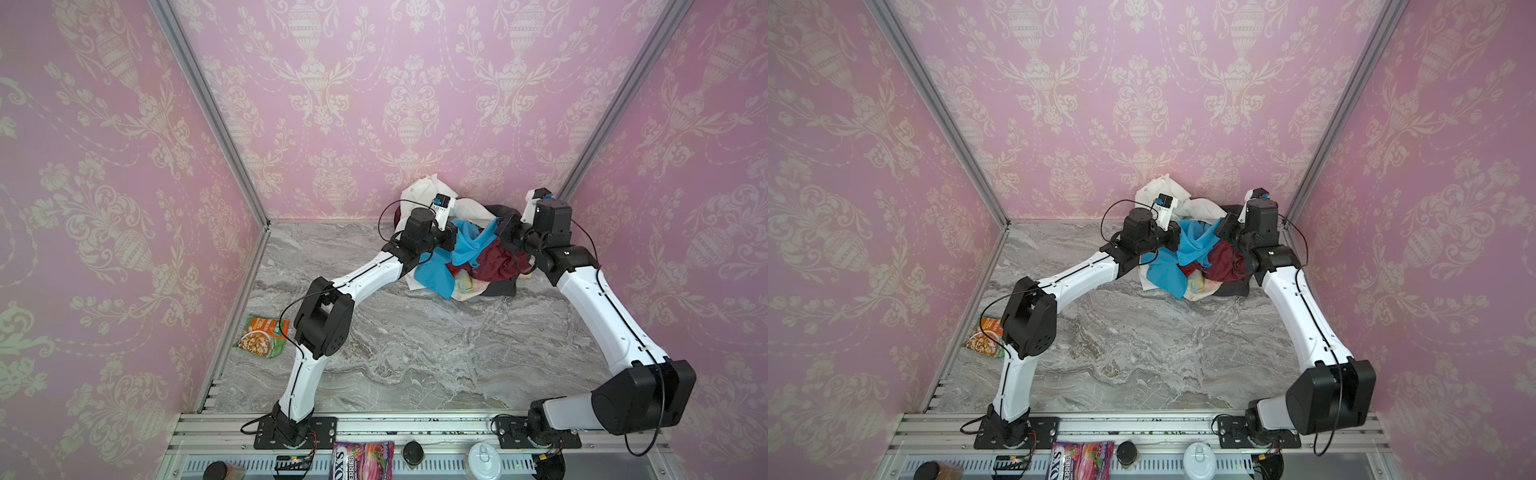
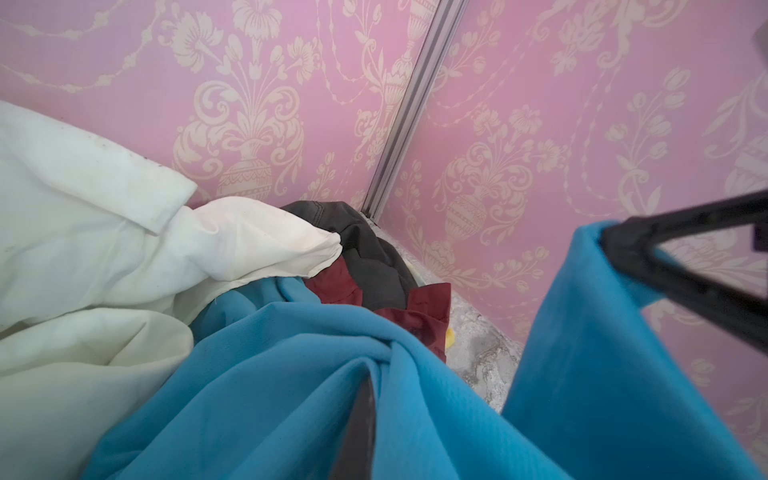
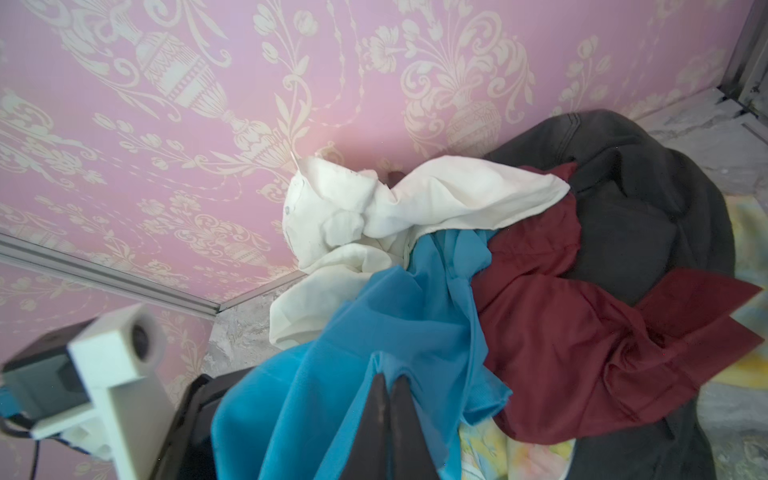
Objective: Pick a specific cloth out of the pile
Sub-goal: 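Grasp the lifted teal cloth with the left gripper while the right holds it, then pull the teal cloth away with the left gripper while the right releases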
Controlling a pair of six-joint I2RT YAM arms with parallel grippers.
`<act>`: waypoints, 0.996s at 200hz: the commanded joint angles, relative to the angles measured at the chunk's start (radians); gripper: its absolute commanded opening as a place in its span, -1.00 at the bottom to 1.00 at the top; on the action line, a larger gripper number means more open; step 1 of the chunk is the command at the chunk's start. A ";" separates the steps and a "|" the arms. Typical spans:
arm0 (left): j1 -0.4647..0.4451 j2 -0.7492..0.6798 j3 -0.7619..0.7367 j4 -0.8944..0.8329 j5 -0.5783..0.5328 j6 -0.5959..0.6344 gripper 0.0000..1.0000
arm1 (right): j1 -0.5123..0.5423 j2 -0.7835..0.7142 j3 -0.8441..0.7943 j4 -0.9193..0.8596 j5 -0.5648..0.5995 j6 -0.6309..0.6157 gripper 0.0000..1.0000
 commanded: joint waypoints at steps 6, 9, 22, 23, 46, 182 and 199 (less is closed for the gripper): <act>0.007 -0.071 0.062 0.021 0.065 -0.058 -1.00 | -0.007 -0.035 -0.053 0.044 0.008 -0.033 -0.41; 0.007 -0.074 0.064 0.021 0.067 -0.060 -1.00 | -0.007 -0.036 -0.059 0.047 0.008 -0.035 -0.31; 0.005 -0.090 0.070 0.015 0.064 -0.064 -1.00 | -0.007 -0.044 -0.088 0.062 0.000 -0.036 0.06; 0.005 -0.091 0.071 0.014 0.064 -0.064 -1.00 | -0.007 -0.045 -0.090 0.064 0.000 -0.036 0.09; 0.005 -0.118 0.091 -0.019 0.056 -0.067 -1.00 | -0.006 -0.053 -0.139 0.097 -0.022 -0.029 0.45; 0.004 -0.234 0.299 -0.346 0.014 0.045 -1.00 | 0.022 -0.124 -0.384 0.286 -0.048 -0.125 0.89; 0.004 -0.231 0.350 -0.386 0.026 0.043 -1.00 | 0.024 -0.121 -0.394 0.298 -0.045 -0.131 0.89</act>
